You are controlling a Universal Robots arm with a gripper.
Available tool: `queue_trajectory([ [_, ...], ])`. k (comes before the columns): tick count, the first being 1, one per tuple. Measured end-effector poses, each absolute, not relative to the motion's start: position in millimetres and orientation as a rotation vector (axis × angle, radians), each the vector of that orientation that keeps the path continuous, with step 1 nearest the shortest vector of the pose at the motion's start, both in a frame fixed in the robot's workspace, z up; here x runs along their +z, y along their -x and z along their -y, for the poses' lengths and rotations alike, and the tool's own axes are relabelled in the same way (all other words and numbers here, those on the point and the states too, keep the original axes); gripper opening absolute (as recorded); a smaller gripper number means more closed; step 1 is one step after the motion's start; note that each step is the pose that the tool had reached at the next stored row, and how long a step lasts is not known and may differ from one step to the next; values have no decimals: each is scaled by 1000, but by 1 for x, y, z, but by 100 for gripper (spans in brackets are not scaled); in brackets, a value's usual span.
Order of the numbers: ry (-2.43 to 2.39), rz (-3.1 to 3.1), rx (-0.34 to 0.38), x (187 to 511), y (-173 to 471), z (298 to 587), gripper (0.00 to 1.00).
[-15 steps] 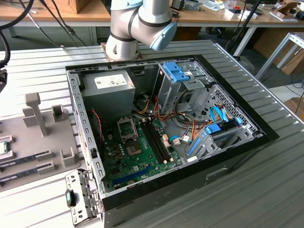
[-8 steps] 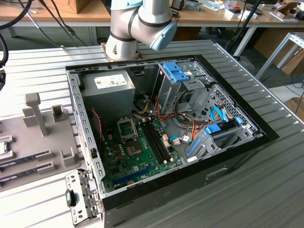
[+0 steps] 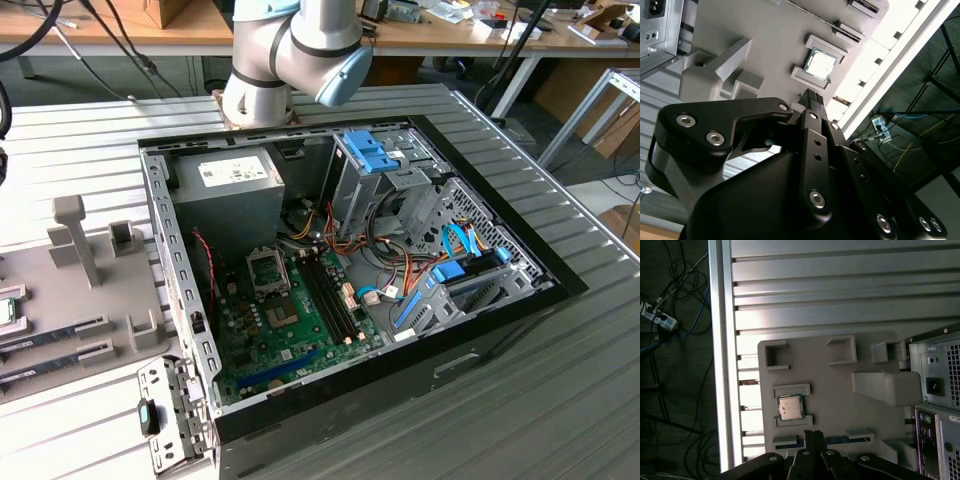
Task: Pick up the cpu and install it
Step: 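Reach for the cpu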
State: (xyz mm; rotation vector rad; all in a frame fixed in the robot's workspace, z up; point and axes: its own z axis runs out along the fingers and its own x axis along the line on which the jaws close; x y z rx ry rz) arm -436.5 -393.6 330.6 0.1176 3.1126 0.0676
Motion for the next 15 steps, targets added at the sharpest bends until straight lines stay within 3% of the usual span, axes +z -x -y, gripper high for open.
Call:
queue_trajectory([
  [15,-118,-3113,68,330,443,394,11],
])
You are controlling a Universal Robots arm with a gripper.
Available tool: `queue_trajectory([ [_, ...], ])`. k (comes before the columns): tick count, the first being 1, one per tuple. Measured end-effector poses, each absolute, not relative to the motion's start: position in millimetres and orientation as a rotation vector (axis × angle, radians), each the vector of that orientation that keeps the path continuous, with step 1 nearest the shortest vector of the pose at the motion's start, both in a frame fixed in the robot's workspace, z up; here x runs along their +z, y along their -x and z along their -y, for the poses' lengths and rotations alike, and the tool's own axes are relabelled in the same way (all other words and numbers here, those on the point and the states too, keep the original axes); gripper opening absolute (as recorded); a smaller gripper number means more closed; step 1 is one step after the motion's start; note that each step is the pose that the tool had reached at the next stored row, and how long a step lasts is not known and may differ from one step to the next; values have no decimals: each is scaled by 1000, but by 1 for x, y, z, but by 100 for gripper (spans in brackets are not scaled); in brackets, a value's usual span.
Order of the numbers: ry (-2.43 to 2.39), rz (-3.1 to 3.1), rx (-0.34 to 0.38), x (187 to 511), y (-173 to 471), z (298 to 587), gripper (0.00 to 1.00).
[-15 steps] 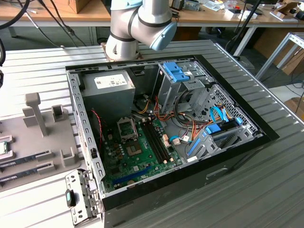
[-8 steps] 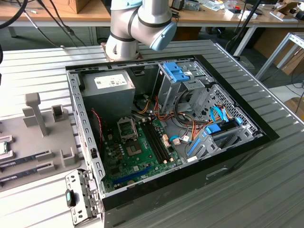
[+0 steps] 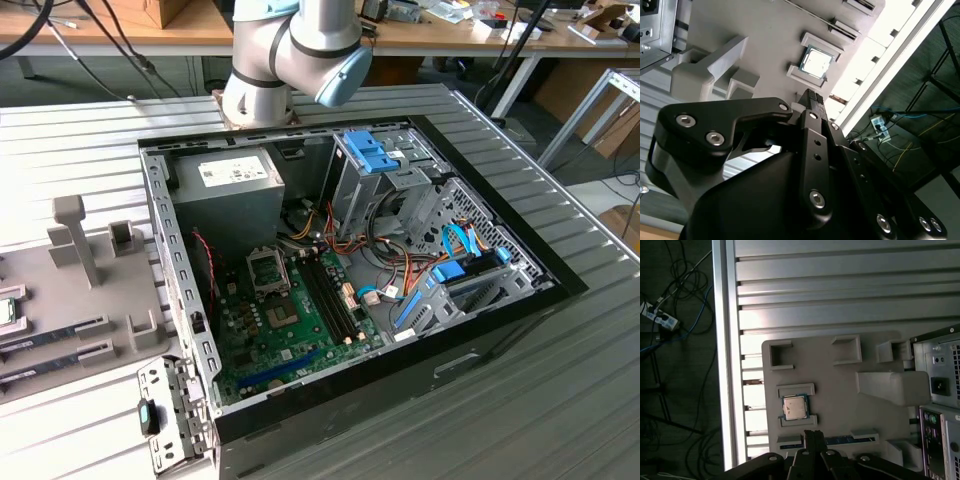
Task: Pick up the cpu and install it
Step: 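Reach for the cpu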
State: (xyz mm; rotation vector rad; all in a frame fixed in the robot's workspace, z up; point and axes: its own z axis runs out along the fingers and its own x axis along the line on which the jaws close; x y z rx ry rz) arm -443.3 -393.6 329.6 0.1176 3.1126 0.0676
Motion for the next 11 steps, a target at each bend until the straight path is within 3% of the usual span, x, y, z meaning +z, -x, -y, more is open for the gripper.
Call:
queue_trajectory([
  [11,-118,-3113,68,329,447,394,11],
])
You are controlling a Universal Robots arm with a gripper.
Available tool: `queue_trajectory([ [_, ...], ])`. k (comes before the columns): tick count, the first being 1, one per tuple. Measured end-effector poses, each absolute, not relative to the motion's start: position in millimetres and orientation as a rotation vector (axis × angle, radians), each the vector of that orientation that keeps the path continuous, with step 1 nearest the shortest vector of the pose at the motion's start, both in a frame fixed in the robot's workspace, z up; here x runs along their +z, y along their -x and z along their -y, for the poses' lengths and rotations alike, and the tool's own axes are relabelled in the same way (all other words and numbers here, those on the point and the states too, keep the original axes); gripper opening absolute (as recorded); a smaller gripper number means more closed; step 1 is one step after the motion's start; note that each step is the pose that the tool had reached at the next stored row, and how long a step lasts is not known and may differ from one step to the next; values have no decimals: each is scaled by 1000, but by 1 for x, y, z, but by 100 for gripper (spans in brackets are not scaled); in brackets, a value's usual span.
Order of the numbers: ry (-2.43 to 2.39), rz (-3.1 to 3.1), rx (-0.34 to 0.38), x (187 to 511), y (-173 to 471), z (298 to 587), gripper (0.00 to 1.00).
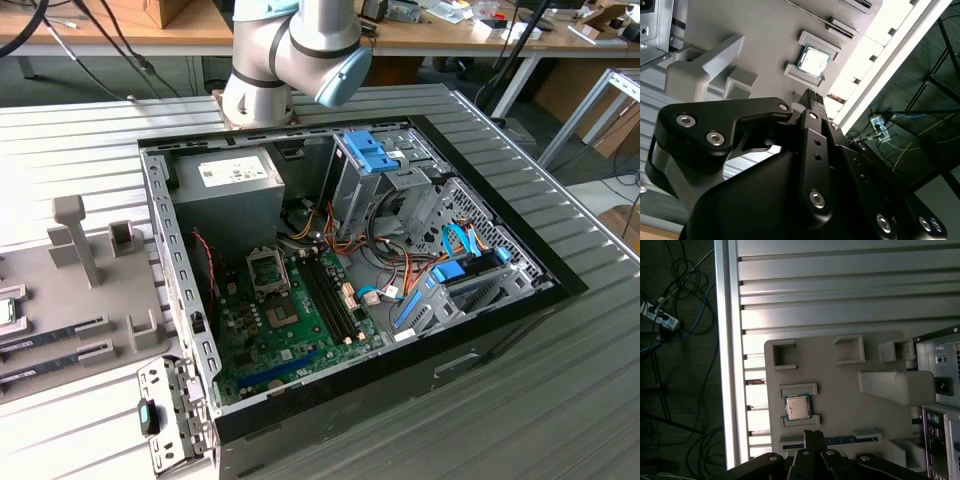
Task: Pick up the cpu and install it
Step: 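Reach for the cpu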
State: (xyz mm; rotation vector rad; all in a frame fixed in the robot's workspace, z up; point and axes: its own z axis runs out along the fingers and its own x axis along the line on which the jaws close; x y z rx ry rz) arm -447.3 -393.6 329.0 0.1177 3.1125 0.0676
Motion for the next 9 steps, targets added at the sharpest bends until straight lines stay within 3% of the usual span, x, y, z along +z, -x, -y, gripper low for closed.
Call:
queue_trajectory([
  [9,-118,-3113,68,329,451,394,11],
])
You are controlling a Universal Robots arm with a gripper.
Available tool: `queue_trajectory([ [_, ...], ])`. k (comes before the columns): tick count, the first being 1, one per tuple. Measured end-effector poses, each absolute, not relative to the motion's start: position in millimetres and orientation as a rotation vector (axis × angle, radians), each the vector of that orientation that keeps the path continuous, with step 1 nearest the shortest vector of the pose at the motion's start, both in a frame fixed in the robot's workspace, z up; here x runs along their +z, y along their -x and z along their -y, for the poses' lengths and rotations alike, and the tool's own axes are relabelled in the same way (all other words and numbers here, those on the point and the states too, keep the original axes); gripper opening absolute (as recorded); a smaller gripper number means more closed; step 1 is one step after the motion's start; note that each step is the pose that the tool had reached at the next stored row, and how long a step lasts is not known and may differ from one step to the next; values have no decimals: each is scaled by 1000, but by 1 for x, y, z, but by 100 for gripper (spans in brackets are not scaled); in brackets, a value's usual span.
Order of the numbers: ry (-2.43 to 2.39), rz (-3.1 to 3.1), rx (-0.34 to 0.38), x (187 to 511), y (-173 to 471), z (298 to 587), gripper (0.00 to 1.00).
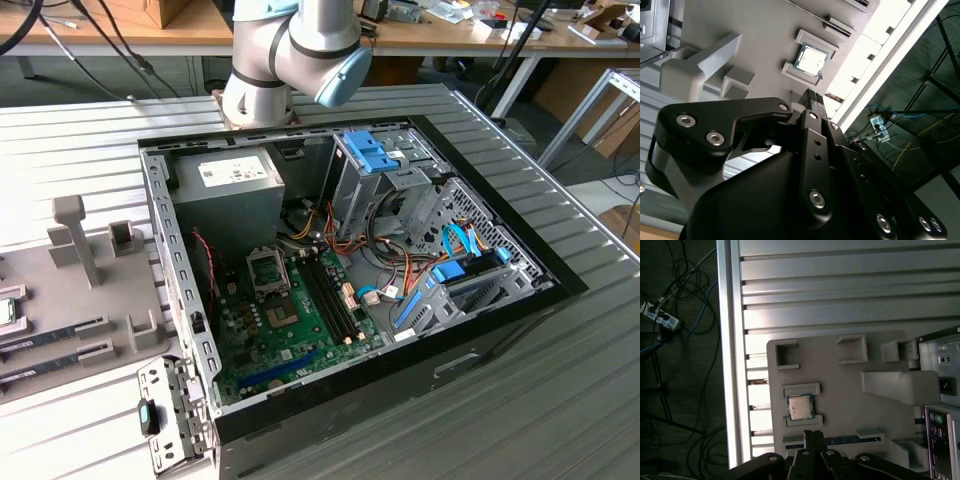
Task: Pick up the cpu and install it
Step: 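Reach for the cpu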
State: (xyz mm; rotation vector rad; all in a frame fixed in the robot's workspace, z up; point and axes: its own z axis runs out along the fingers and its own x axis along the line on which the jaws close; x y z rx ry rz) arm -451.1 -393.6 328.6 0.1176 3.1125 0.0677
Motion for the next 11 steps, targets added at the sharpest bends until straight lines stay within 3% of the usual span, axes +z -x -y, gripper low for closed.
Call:
queue_trajectory([
  [11,-118,-3113,68,328,456,394,11],
])
